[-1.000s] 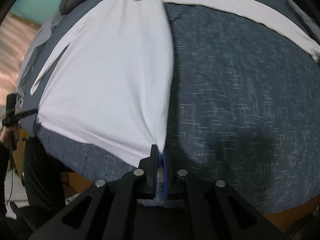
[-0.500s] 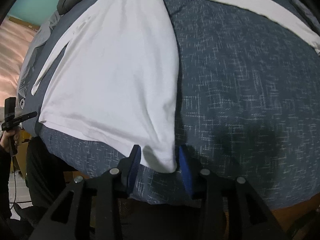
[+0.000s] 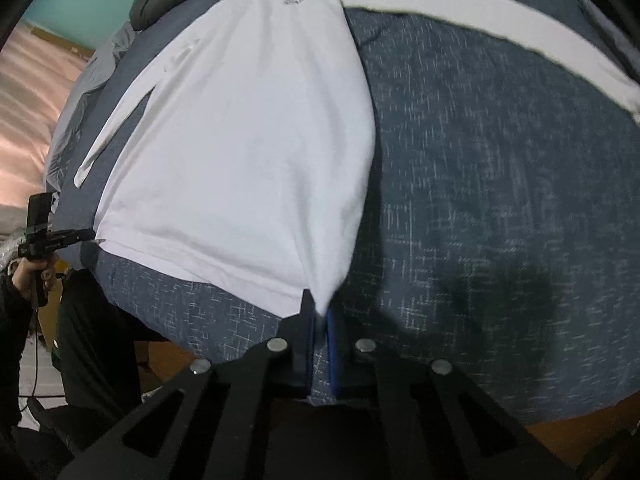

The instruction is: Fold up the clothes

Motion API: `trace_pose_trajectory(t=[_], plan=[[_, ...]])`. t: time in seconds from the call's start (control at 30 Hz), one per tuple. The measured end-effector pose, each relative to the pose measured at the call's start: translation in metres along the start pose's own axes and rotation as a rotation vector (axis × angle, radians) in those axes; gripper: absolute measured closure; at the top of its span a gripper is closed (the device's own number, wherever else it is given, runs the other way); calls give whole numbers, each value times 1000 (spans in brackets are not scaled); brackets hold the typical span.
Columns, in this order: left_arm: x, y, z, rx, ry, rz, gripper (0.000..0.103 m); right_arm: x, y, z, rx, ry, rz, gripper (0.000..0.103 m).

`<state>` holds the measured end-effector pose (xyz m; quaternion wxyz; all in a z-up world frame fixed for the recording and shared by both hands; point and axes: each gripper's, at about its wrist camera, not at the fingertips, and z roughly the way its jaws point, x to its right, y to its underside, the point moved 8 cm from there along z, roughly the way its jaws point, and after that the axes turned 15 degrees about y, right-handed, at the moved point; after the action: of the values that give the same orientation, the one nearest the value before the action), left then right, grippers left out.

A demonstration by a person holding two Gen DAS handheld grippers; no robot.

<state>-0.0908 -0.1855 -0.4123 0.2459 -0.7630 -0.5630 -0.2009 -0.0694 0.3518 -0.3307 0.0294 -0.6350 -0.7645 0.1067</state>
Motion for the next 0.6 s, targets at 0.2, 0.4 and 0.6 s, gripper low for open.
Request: trace_pose_trajectory(t=[0.2,0.4,0.6], plan=[[11,13,-29,6,-26,58,100,13,-4,-22,42,-12,28,99],[26,28,-26,-2,-7,70,100,18,16,-7,7,31,34,99],[20,39,-5,-37,-20,50,100,28,34,13,-17,52,54,99]])
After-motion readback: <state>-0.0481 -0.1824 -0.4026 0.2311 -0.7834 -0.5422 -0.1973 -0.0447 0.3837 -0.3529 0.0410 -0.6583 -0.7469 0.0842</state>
